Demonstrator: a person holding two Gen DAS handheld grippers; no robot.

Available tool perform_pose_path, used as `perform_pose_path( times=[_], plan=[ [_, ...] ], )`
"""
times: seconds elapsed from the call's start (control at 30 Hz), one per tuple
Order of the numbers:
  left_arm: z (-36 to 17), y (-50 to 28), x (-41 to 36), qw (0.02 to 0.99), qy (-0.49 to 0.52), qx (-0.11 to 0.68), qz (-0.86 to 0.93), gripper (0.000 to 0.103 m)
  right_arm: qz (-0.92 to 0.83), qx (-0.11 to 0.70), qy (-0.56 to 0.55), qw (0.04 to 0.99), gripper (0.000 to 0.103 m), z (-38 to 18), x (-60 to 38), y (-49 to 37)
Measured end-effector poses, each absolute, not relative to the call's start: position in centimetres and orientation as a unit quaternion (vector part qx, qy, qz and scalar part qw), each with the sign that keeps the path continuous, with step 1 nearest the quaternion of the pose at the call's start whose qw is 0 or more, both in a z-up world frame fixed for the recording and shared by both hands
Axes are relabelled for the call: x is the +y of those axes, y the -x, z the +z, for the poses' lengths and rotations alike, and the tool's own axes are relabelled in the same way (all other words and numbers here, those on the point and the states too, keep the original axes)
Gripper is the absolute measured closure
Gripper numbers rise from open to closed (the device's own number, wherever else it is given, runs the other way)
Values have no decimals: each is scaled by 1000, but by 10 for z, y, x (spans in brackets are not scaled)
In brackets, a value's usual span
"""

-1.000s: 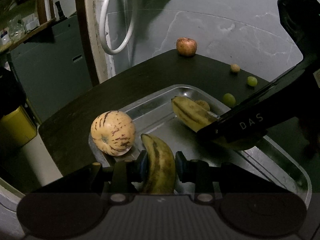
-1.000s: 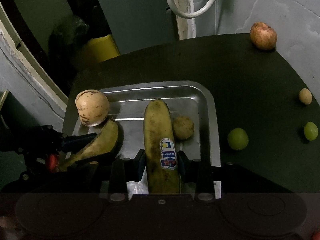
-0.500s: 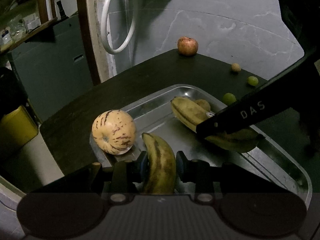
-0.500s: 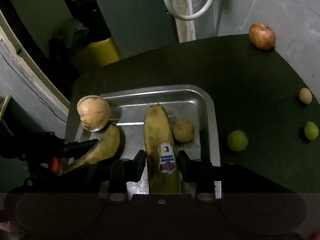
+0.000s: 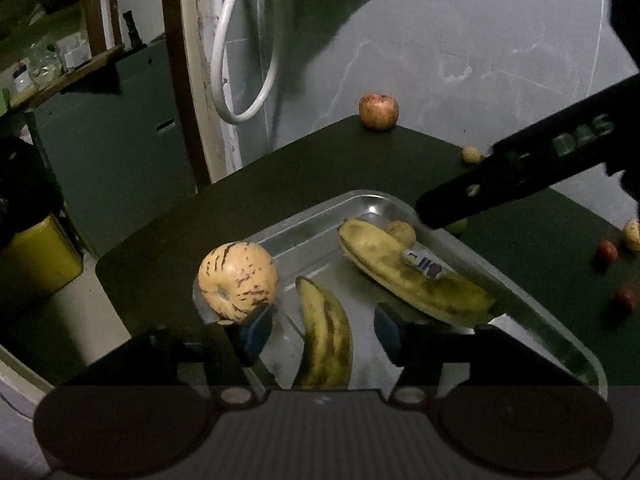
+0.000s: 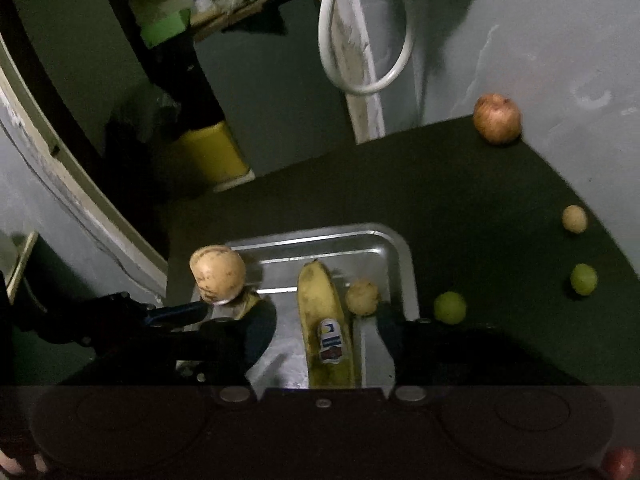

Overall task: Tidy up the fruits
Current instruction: 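Lower the stickered banana into the tray with the right gripper while the left lowers the dark banana, then withdraw both open grippers from the tray toward the loose fruits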

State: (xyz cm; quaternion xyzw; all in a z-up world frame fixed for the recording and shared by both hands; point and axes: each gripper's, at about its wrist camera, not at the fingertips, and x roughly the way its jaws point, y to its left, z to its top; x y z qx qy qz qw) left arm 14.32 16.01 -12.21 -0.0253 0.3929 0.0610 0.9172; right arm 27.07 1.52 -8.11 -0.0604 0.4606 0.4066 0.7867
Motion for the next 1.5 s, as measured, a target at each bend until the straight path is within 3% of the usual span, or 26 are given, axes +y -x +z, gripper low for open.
perform_pose_path(
  times=[0.37, 0.5, 0.73, 1.1, 1.5],
  plan=[
    [-89, -130, 147, 929, 45, 362, 61, 5, 387, 417, 26, 822, 3, -30, -34, -248],
    [-75, -122, 139, 934, 55, 350, 54, 1, 384, 404, 12, 830, 3, -13, -58, -234],
    [-56, -100, 117, 934, 73, 348, 33, 1, 363, 388, -12, 847, 1, 6, -124, -191],
    [-40, -63, 58, 935, 15, 353, -33, 1, 290, 389, -64, 872, 1, -7, -228, -117],
    [-33, -89, 40, 935, -40, 347, -63, 1, 253, 395, -93, 878, 1, -22, -256, -105]
  ],
)
